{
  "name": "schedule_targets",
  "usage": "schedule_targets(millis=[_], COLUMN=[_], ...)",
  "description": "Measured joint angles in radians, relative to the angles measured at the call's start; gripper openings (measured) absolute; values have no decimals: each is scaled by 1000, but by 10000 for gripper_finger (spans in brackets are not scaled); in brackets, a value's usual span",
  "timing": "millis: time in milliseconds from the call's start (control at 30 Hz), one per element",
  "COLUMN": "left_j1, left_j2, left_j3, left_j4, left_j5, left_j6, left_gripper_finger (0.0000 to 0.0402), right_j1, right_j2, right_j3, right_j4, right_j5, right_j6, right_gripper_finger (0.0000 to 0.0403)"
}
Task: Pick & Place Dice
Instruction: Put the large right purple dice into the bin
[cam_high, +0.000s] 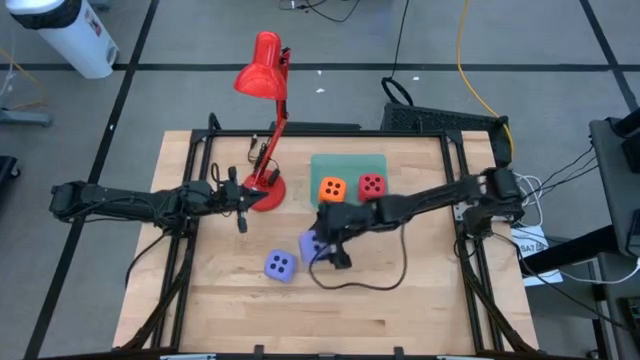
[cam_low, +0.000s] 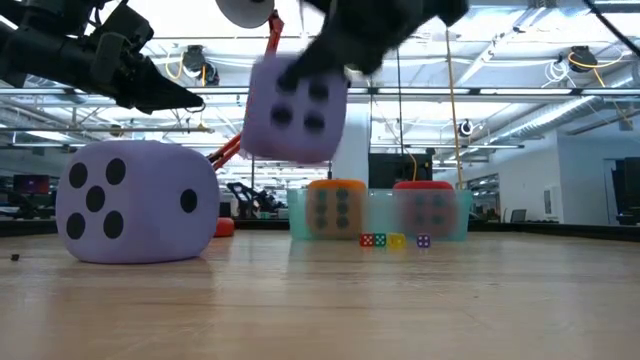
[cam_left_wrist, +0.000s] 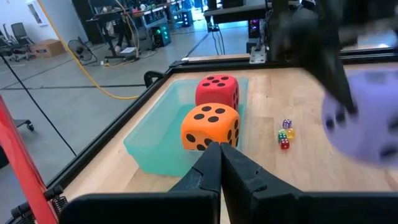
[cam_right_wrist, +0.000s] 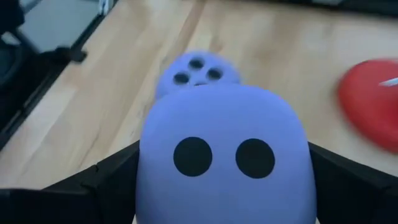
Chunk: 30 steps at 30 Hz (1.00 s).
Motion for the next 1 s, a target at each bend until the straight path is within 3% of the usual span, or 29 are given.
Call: schedule_targets(millis=[267,500,633,867,1000], left_j1=[0,0,0,0,0], left_j2=[0,0,0,0,0], left_j3=[0,0,0,0,0], left_j4=[1,15,15,15,15], left_j5=[0,0,-1,0,-1], left_j6=[-5,-1,-2,-7,-5], left_gripper_finger=[6,6,6,6,6], right_j1=[0,-55,-154,-357,-444], right_j2=[-315,-478,-453,-299,-193], right_j3=[0,1,-5,-64,-66], right_j4=[-170,-332,-368,-262,-198], right_j5=[251,582,558,486,387], right_j6=[-2,-5,-3,-57,-112], right_gripper_finger=[356,358,358,358,359])
